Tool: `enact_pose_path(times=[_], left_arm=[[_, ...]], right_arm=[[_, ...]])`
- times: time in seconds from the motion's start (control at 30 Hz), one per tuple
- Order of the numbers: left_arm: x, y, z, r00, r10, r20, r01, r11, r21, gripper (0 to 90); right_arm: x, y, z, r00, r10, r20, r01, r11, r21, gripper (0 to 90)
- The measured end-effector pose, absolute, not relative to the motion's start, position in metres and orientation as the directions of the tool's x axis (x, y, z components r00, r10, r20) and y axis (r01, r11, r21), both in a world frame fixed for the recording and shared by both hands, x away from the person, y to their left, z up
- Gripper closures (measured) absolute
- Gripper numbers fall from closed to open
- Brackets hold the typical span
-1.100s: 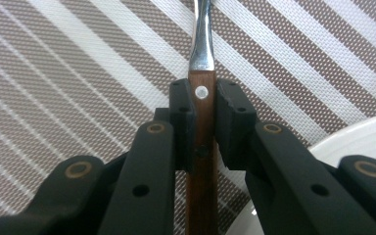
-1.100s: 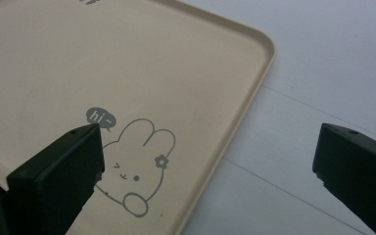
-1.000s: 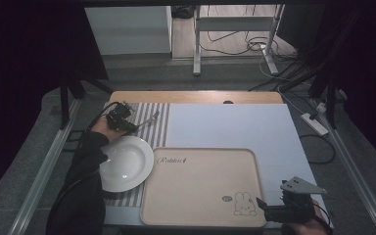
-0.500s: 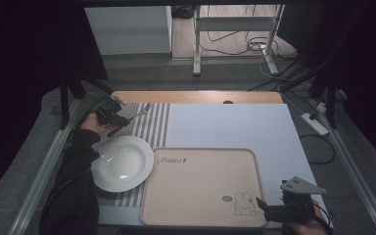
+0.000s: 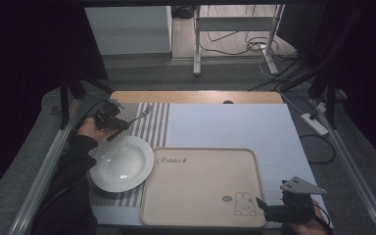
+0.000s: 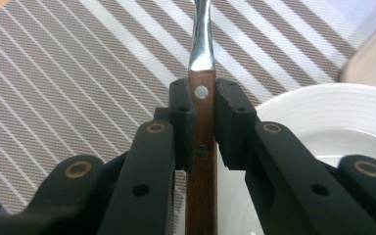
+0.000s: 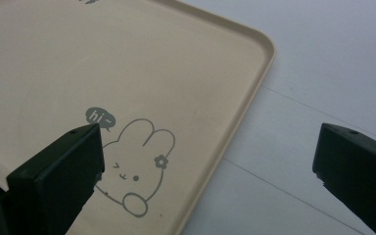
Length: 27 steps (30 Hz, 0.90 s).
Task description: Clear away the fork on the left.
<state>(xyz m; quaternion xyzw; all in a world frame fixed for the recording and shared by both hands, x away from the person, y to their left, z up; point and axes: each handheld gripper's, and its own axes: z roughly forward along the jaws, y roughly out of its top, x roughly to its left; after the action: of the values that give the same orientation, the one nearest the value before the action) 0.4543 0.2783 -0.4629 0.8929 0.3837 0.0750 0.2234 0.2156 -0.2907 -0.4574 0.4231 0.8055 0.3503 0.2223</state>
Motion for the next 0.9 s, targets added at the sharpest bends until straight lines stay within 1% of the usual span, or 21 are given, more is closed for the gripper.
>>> enact_pose_path(times=[0.17, 0.53, 0.73, 0.9], left_arm=[[0.443, 0.272, -0.465, 0.7, 0.712, -0.058, 0.654, -0.606, 0.452, 77.9], [0.409, 0.252, -0.469, 0.707, 0.702, -0.088, 0.648, -0.593, 0.477, 77.8], [0.389, 0.243, -0.468, 0.724, 0.684, -0.089, 0.624, -0.595, 0.506, 77.8], [0.376, 0.236, -0.47, 0.729, 0.679, -0.09, 0.62, -0.599, 0.506, 77.8]], right_arm=[[0.215, -0.291, -0.457, -0.543, 0.837, -0.062, 0.526, 0.397, 0.752, 0.0], [0.215, -0.29, -0.457, -0.544, 0.837, -0.066, 0.526, 0.401, 0.75, 0.0], [0.215, -0.29, -0.457, -0.544, 0.836, -0.068, 0.524, 0.402, 0.75, 0.0], [0.215, -0.29, -0.457, -0.546, 0.835, -0.07, 0.522, 0.404, 0.751, 0.0]])
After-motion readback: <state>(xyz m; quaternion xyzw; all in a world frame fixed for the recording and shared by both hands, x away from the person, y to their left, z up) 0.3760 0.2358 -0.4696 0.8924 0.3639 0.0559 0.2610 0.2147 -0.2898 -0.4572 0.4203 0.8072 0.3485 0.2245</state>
